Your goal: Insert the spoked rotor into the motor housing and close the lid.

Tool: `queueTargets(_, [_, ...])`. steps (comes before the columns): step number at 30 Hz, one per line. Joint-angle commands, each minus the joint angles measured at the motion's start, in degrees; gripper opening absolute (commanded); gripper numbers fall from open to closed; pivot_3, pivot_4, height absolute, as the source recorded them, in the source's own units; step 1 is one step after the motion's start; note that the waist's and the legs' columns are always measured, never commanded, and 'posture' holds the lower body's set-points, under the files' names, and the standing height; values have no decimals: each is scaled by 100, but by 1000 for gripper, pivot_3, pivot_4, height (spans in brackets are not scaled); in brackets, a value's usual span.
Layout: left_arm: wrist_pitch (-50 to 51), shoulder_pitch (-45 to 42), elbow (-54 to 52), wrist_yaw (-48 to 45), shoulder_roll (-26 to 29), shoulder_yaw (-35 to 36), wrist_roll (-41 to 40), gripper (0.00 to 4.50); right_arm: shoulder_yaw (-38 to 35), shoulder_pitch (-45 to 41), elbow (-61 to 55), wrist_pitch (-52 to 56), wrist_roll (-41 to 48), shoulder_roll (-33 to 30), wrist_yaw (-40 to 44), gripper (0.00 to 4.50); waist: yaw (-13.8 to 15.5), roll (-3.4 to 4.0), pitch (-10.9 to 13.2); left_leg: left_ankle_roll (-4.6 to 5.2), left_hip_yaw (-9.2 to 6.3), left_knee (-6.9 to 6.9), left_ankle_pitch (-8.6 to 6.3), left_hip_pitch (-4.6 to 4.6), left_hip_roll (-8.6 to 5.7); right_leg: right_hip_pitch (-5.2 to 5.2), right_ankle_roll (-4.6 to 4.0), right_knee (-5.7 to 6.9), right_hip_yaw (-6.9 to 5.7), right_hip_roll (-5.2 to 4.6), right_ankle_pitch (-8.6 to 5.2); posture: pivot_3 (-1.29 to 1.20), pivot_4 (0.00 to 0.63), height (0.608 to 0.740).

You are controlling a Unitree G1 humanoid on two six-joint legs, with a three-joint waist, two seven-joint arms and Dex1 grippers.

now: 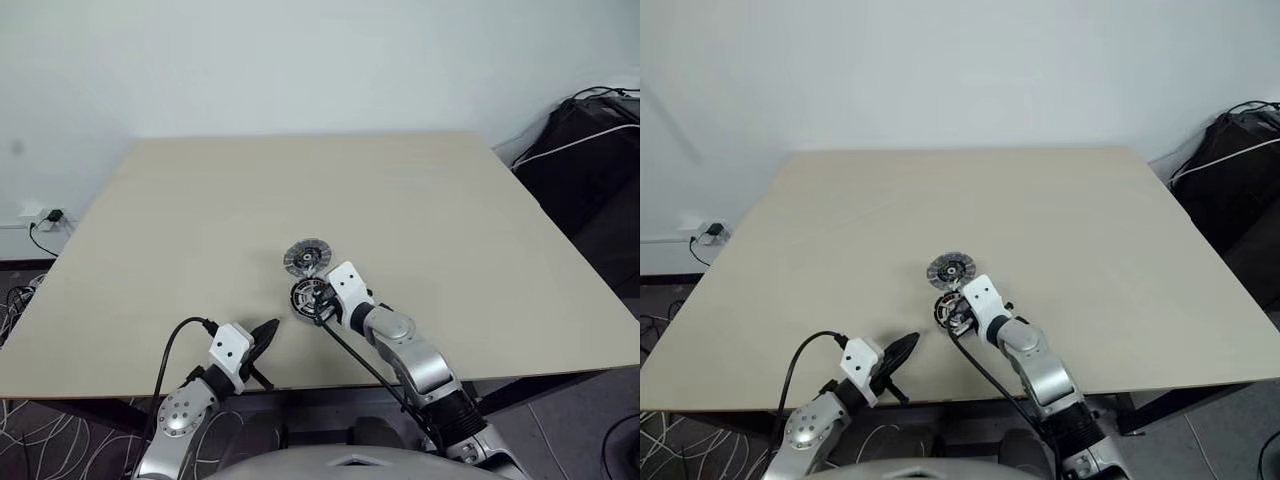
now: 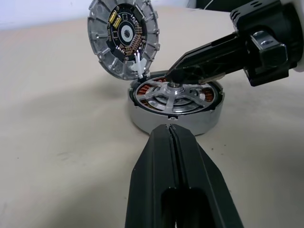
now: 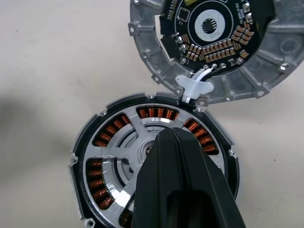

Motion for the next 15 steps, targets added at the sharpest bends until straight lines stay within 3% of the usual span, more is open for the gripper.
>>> queueTargets(1, [-163, -93, 76, -78, -51, 5, -60, 45, 88, -118, -392, 9, -38, -196, 288, 0, 1, 1, 1, 0, -1, 1, 0, 0, 0, 0, 0, 0, 0, 0, 0, 0, 0, 740])
queueTargets(6, [-215, -217, 226, -184, -106, 0, -103, 45, 483, -407, -1148, -34, -124, -1232, 1414, 0, 5, 7, 7, 2, 0, 8, 1, -6, -3, -1, 4, -3, -2, -2, 2, 0, 0, 740])
queueTargets(9, [-152, -300, 193, -215, -115, -6, -121, 0, 658, -573, -1329, -31, -156, -1753, 1972, 629, 9, 5, 6, 2, -4, 8, 1, -5, -2, 0, 6, -2, -5, -1, 2, 0, 0, 740])
queueTargets(15, [-58, -310, 71, -198, -180, -52, -82, 0, 1096, -942, -1265, -204, -565, -2364, 2641, 2553, 11, -1, 6, 2, -7, 8, 1, -6, -2, 2, 15, -5, -7, -4, 8, 0, 0, 740])
